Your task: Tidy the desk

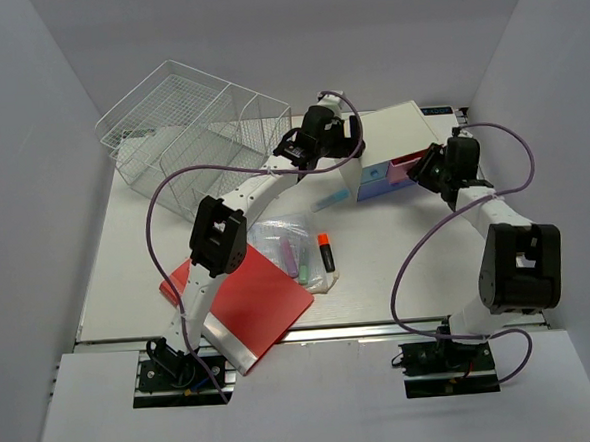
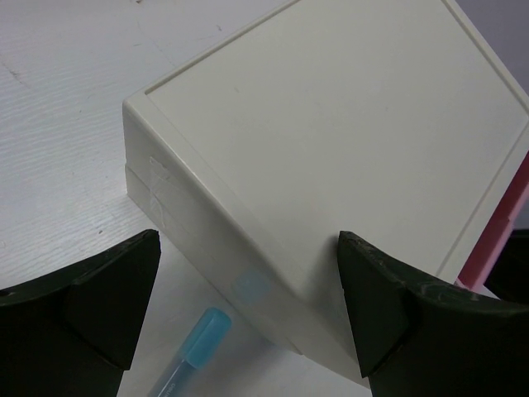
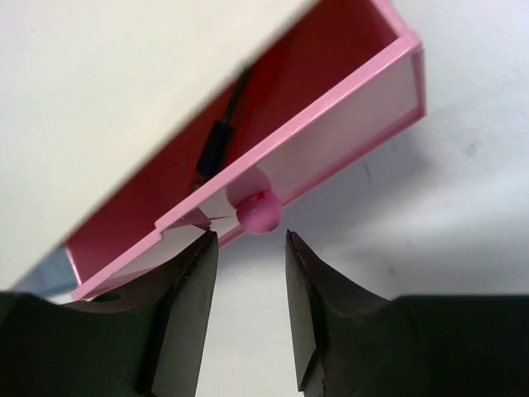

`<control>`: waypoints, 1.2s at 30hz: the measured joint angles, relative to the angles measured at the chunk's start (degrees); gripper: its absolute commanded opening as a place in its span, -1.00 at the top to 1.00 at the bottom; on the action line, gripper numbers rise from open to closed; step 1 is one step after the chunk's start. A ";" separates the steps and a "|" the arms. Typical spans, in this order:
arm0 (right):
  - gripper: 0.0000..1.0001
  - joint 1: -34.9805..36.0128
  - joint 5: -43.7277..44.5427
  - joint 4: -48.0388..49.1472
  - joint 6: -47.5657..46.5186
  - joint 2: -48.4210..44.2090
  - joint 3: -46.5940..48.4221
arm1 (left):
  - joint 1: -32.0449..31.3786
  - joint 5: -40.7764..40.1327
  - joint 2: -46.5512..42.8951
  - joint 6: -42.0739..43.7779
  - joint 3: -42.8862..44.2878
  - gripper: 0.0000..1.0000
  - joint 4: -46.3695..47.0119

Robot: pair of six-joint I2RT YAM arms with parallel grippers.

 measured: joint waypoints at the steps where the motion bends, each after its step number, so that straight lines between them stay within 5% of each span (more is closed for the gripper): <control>1: 0.04 0.31 -0.22 1.25 0.02 1.03 0.59 | 0.00 0.26 0.00 0.28 0.07 -0.93 -0.13; 14: -0.22 1.73 -0.72 5.57 -1.79 6.08 3.74 | 0.11 0.57 -0.02 2.43 0.09 -0.94 -0.22; 26: -0.29 1.92 -10.73 0.22 -28.11 7.39 4.66 | 0.09 -0.72 -0.26 3.32 0.28 -0.96 -0.85; 36: -0.26 2.12 -12.24 0.04 -30.29 15.54 7.85 | 0.09 -0.74 -0.26 3.96 0.55 -0.96 -1.16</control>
